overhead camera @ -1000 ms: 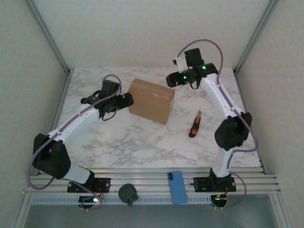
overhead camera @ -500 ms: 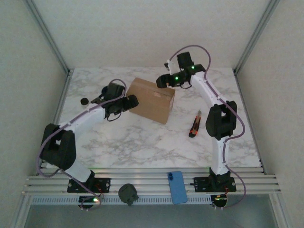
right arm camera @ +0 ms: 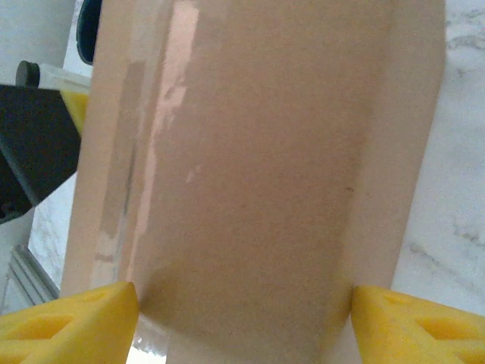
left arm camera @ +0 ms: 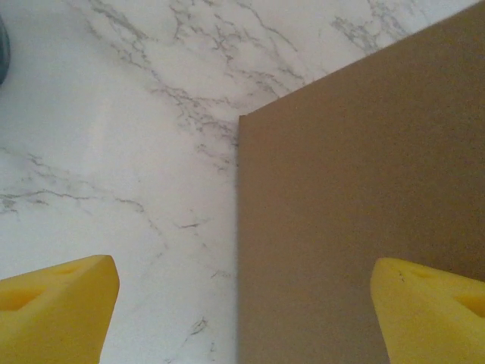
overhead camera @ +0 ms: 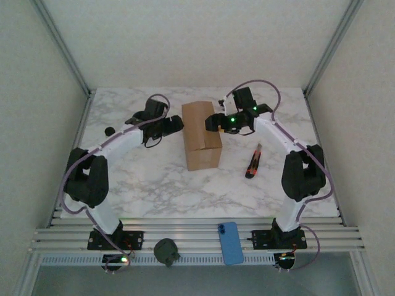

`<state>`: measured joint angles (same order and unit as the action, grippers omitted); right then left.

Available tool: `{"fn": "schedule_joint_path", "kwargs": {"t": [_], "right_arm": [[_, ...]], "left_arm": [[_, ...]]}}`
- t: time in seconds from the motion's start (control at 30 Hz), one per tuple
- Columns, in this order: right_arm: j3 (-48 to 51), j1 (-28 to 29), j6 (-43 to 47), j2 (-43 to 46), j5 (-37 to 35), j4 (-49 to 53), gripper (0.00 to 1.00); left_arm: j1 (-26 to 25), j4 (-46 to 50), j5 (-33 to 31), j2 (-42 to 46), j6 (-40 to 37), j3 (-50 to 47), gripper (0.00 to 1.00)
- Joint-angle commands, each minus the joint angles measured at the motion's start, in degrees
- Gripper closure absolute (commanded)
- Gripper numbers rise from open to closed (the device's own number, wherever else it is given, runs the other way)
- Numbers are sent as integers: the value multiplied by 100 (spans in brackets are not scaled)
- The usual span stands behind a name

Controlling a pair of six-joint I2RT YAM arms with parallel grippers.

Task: Unpack the express box

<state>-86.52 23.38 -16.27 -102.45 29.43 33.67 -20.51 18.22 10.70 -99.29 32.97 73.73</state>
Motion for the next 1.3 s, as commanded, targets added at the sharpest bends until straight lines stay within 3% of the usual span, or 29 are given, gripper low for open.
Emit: {"fn": "schedule_joint_path", "kwargs": {"t": [0.0,0.17,0.37,0.6,1.27], "right_arm": [[49,153,-475,286,-425,-49,26],[-255,371,-764,340,-1254,302,23],[-591,473,-1039,223,-1840,522,17],[-730,501,-1189,-24,-1915,491,15],[-752,626,-1264,-225,-1865,412,14]], "left_arm": [[12,72,-37,86,-176,273,14],[3,405,-65,447,-152,404,12],[-23,595,366,905,-185,392,9],[-226,402,1339,759,-236,326,5],[-488,309,1250,50,-186,343,6]]}}
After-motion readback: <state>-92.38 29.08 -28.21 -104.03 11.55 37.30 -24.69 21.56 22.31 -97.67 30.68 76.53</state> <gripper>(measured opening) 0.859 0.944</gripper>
